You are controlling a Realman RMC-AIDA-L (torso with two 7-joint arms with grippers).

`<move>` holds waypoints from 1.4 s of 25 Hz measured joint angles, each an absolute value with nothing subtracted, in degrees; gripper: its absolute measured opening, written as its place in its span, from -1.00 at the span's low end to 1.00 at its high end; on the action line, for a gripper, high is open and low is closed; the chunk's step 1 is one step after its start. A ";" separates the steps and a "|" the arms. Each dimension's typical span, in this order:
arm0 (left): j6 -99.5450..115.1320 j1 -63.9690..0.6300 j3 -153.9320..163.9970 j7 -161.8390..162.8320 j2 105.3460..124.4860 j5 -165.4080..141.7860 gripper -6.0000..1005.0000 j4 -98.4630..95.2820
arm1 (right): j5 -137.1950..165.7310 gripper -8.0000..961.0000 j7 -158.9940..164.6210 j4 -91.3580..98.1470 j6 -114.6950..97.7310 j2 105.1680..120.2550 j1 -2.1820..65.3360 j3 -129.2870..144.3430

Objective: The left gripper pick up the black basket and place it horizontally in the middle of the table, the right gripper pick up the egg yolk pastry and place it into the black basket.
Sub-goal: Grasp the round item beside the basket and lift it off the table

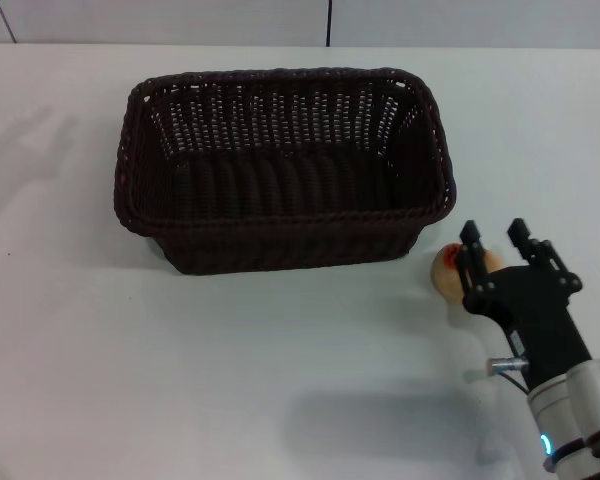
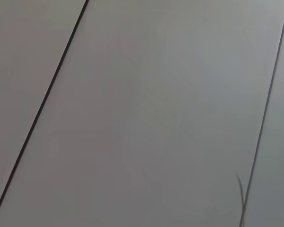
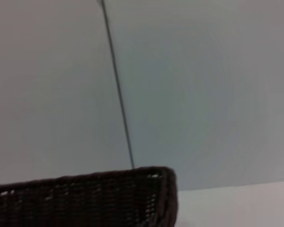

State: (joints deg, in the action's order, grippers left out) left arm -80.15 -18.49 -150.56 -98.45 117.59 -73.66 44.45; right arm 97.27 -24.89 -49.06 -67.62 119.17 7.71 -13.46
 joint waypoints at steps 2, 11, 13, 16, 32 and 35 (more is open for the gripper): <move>-80.15 -18.47 -150.56 -98.47 117.60 -73.63 -0.15 44.44 | 97.27 -0.18 -24.89 -49.01 -67.14 119.16 7.88 -13.46; -80.29 -18.37 -150.56 -98.52 117.50 -73.55 -0.15 44.72 | 96.99 -0.20 -24.87 -48.51 -64.54 119.18 8.07 -14.15; -80.41 -18.37 -150.59 -98.52 117.52 -73.55 -0.15 44.81 | 96.61 -0.21 -24.87 -48.30 -63.93 119.17 8.03 -14.18; -80.51 -18.37 -150.64 -98.53 117.57 -73.55 -0.15 44.94 | 96.38 -0.22 -24.87 -47.79 -62.84 119.15 8.05 -14.24; -81.59 -18.15 -150.65 -98.42 117.77 -72.71 -0.15 45.00 | 96.32 -0.26 -23.74 -46.34 -59.09 119.09 9.13 -14.22; -81.64 -18.02 -150.65 -98.40 117.77 -72.32 -0.15 45.00 | 96.34 -0.27 -23.73 -46.27 -59.14 119.09 9.14 -14.23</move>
State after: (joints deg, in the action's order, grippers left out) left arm -81.64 -18.02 -150.65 -98.41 117.77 -72.32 45.00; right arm 96.34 -23.73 -46.27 -59.14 119.09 9.14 -14.23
